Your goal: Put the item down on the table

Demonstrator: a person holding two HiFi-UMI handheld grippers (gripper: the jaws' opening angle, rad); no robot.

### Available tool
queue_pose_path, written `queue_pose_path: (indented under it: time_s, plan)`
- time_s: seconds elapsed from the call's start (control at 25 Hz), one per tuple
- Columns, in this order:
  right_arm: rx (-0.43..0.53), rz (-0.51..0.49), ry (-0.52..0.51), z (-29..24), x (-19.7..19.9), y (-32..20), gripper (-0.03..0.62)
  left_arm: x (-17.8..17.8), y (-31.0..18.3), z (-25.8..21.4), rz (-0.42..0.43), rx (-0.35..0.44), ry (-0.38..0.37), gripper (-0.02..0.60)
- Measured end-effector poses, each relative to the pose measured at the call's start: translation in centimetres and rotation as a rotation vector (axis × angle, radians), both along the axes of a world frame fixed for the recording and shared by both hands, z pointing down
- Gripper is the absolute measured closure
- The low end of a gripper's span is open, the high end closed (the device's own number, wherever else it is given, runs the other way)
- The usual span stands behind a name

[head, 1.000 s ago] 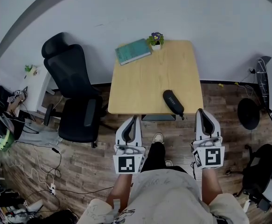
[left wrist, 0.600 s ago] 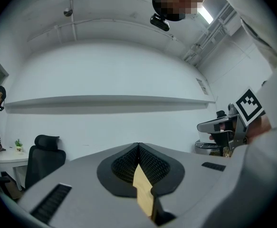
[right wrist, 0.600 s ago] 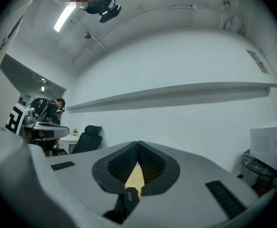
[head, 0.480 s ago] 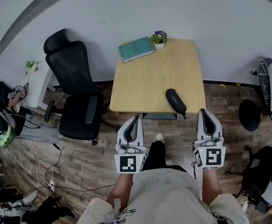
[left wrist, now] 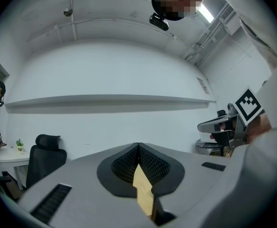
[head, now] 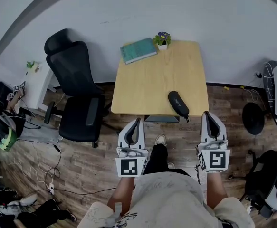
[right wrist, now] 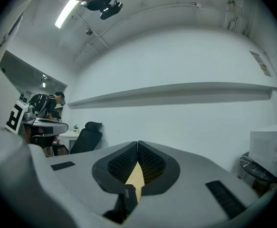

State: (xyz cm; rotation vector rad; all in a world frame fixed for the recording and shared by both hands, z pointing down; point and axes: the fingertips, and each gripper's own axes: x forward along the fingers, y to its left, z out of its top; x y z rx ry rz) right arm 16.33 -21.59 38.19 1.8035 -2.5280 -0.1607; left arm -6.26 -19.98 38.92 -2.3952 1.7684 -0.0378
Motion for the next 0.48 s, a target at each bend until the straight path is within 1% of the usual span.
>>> queue_pose_path:
  time_s: [0.16,0.32,0.48]
  plan:
    - [0.001,0.01,0.015,-0.2,0.1,-0.3,0.577,-0.1,-0.2,0.1,-0.007,-0.018,0.004,0.575]
    - [-0.008,0.02,-0.001,0.4,0.5,-0.2,0.577,0.0,-0.3,0.0,-0.007,0.015,0.001,0.575]
    - [-0.021,0.016,0.007,1.1,0.6,0.0,0.577,0.0,0.1,1.0,-0.016,-0.015,-0.001,0.575]
